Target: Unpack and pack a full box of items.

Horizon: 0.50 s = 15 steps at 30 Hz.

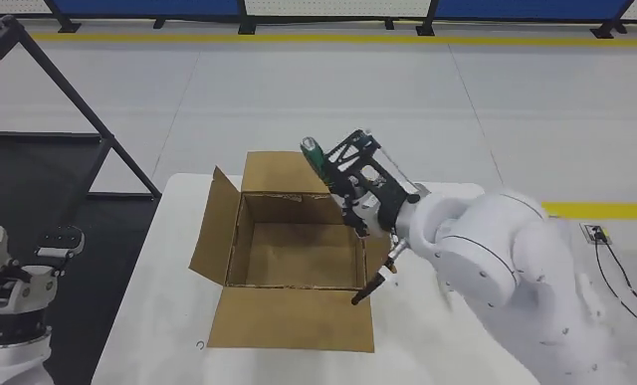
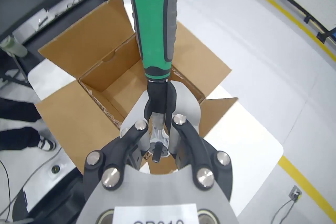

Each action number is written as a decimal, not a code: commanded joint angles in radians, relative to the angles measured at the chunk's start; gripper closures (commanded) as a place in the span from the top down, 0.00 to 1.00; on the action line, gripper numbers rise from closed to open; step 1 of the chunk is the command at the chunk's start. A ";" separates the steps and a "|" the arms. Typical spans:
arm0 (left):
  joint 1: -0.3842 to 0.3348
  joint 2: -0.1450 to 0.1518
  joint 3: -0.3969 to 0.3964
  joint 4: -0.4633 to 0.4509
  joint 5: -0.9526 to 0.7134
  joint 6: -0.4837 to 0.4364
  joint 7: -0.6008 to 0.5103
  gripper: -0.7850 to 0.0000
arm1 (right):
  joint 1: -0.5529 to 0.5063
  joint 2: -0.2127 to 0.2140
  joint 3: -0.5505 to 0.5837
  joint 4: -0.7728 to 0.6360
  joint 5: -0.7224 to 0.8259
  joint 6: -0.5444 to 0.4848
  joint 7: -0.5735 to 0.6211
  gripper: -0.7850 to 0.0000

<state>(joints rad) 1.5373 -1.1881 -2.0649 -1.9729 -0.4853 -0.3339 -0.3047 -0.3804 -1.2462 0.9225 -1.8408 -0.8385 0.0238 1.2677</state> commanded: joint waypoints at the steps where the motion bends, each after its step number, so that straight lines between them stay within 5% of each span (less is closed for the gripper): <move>1: 0.002 0.000 -0.006 0.001 -0.003 0.002 0.002 1.00 | 0.063 -0.024 -0.096 0.124 0.020 -0.010 -0.011 0.00; 15: -0.008 -0.001 -0.015 0.003 -0.009 0.013 -0.007 1.00 | 0.203 -0.193 -0.471 0.636 0.062 -0.094 -0.133 0.00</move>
<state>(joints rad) 1.5299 -1.1887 -2.0807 -1.9709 -0.4933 -0.3220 -0.3102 -0.1797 -1.4262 0.4755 -1.2401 -0.7696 -0.0676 1.1422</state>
